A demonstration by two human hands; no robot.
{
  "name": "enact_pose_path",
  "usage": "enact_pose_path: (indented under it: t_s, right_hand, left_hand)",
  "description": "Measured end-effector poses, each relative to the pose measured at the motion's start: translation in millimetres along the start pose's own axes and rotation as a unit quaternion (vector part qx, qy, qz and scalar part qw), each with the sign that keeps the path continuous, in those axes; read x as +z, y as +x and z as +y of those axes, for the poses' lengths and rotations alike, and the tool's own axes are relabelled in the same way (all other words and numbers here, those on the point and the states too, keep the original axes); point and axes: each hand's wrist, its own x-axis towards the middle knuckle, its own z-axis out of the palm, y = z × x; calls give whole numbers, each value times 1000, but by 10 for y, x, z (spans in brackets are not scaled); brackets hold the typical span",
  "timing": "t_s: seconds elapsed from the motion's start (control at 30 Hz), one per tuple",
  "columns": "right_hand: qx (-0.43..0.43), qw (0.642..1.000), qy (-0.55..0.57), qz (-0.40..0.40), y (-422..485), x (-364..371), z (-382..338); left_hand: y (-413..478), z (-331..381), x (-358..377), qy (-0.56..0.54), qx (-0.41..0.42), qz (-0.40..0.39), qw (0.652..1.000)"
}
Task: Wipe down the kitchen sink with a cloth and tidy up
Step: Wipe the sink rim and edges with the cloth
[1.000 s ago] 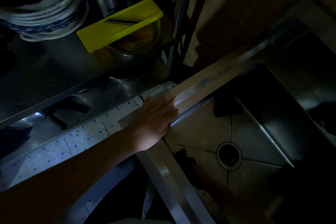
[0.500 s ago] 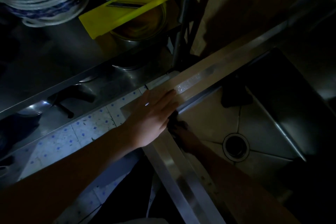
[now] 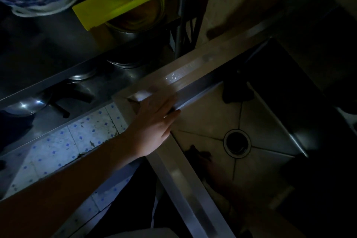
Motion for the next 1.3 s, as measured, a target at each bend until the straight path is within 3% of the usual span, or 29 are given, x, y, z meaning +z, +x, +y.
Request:
enact_pose_path:
  t_s: [0.1, 0.27, 0.47, 0.6, 0.77, 0.87, 1.07, 1.3]
  right_hand:
    - [-39, 998, -27, 31, 441, -202, -19]
    - [22, 997, 15, 69, 957, -273, -196]
    - [-90, 993, -79, -22, 525, -148, -161]
    - [-54, 995, -53, -64, -187, -58, 171]
    - [45, 981, -59, -181, -703, 93, 449]
    - [73, 984, -48, -154, -681, 43, 377]
    - [24, 997, -24, -62, 15, -322, -192]
    - [48, 974, -169, -145, 140, -367, -308]
  left_hand:
    - [-94, 115, -5, 4, -24, 13, 1000]
    - [-324, 364, -17, -98, -85, 31, 991]
    - [-510, 628, 82, -131, -119, -11, 984]
    - [-555, 757, 130, -140, -105, -29, 984]
    - [-623, 783, 145, -145, -89, -39, 985]
    - [-646, 748, 162, -147, -74, -53, 985]
    - [-659, 703, 179, -144, -48, -48, 987]
    - [-713, 771, 143, -151, -50, -34, 987]
